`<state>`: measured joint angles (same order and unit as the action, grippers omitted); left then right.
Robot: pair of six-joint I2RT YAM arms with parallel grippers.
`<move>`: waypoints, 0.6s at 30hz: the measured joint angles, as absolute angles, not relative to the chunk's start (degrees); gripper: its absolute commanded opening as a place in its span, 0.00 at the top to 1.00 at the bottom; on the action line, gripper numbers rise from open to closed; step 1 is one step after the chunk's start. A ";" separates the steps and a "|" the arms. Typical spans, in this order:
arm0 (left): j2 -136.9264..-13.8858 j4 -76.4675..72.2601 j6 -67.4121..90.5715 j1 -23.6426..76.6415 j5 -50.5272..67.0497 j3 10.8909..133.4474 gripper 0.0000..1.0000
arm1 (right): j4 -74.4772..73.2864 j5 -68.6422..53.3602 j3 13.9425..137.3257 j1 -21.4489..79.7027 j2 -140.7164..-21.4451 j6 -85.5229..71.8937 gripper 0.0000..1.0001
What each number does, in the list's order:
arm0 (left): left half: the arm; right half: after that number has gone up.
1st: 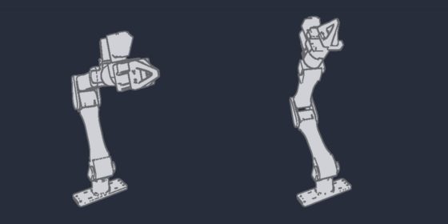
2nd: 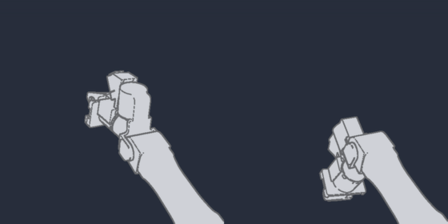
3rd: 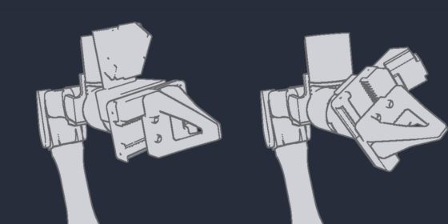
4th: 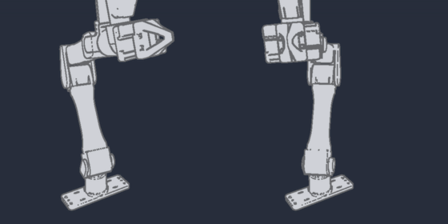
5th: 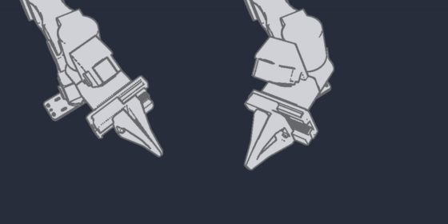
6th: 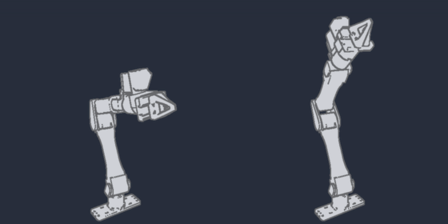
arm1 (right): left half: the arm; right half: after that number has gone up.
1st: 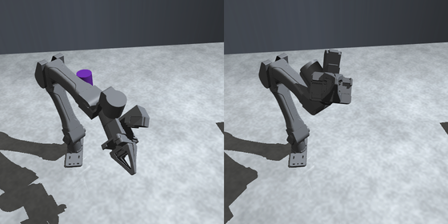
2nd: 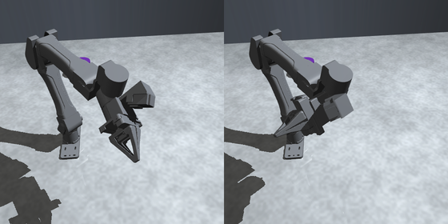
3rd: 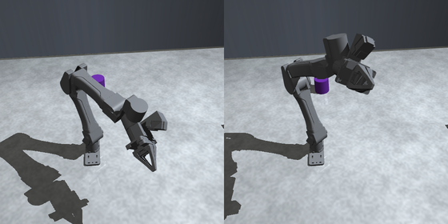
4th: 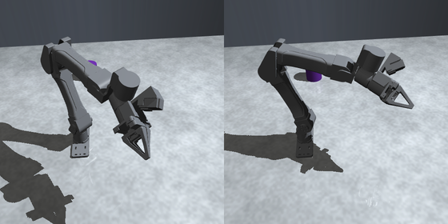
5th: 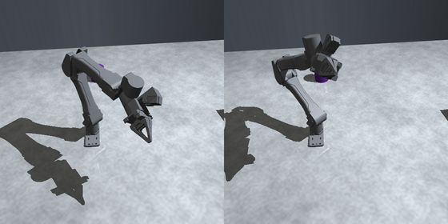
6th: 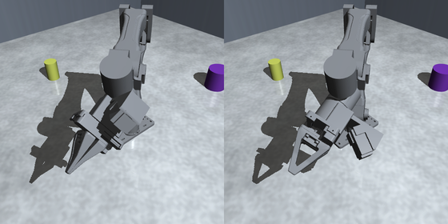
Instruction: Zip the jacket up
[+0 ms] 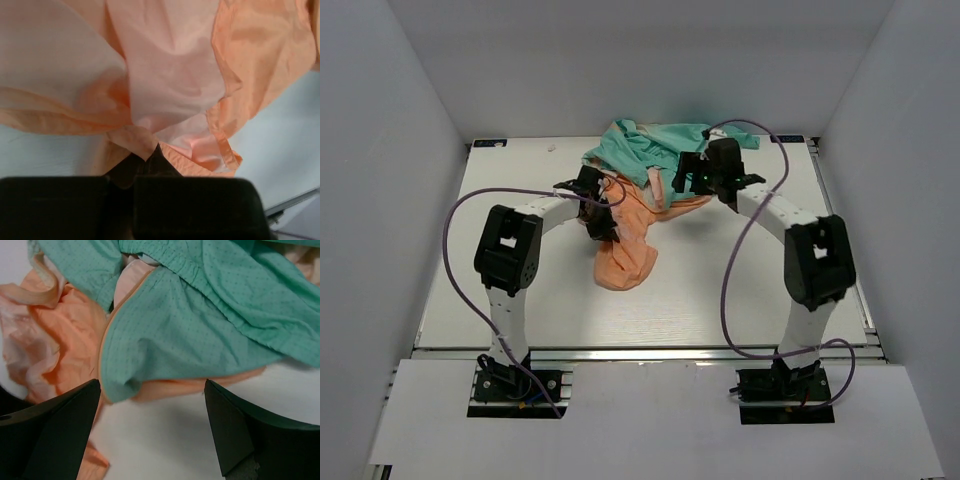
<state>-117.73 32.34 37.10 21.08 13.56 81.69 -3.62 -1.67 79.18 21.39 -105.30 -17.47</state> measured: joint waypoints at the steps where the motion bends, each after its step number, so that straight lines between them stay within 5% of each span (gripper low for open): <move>1: -118.15 33.06 37.43 21.06 13.47 82.63 1.00 | -2.26 -1.80 80.36 21.52 -107.83 -17.56 0.11; 5: -118.15 36.58 37.54 20.88 10.02 83.79 1.00 | 0.80 -3.81 86.21 22.20 -118.76 -18.33 0.11; 8: -115.28 38.46 37.52 19.99 7.33 81.03 1.00 | 1.54 -4.75 90.32 22.70 -124.57 -18.20 0.37; 12: -106.78 40.53 37.54 15.73 3.97 72.71 1.00 | 3.51 -6.81 86.17 23.29 -123.09 -19.27 1.00; 18: -94.35 45.41 38.48 8.38 -4.40 67.29 1.00 | 8.60 -7.27 54.65 24.47 -96.25 -23.55 1.00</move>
<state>-94.35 45.41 38.48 8.38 -4.40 67.29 8.60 -7.27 54.65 24.47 -96.25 -23.55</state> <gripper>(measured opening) 0.025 0.009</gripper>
